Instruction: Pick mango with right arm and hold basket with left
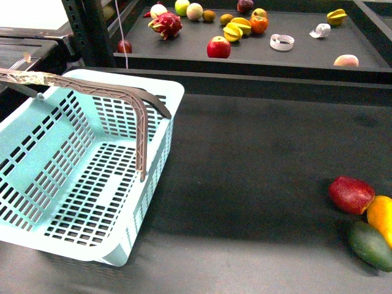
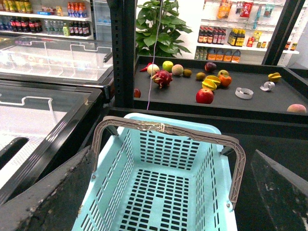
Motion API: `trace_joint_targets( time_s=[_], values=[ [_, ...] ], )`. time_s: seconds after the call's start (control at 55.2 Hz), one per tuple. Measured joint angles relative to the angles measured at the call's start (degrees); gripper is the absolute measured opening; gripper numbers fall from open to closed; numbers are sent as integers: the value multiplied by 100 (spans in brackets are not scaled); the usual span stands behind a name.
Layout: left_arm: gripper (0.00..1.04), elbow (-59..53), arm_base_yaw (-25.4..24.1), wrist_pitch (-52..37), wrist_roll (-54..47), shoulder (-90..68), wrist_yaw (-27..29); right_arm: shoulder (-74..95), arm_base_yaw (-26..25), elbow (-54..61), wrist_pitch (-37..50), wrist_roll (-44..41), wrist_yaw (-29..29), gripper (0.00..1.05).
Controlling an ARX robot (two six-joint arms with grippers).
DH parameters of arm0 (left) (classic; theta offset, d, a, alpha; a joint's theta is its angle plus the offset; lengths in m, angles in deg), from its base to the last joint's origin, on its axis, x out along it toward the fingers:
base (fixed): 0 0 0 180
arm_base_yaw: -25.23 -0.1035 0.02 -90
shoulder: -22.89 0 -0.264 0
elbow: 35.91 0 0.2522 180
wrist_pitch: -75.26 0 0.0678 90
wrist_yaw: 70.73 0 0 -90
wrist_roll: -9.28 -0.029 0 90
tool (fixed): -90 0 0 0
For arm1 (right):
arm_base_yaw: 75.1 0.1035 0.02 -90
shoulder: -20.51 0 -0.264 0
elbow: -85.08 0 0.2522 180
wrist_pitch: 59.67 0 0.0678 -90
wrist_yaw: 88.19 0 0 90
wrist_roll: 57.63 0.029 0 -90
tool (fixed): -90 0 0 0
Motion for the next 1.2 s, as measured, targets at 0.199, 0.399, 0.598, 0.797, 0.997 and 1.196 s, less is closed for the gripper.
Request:
trace_joint_targets(
  time_s=[0.199,0.399,0.598,0.797,0.997,1.196],
  values=[
    [97,0,0,0,0,0,-2,0,0,0,0,0,0,97],
    [97,0,0,2,0,0,0,0,0,0,0,0,0,97],
    [97,0,0,0,0,0,0,0,0,0,0,0,0,97],
    [97,2,376,-282,138,-273,1204,0,0,0,0,0,2,97],
    [97,127,874,-1493,1596,-2951,4148,0,2,0,0,0,2,97],
    [97,1200,352,-3298,2999,-6358,2865,0,4,0,0,0,0,97]
  ],
)
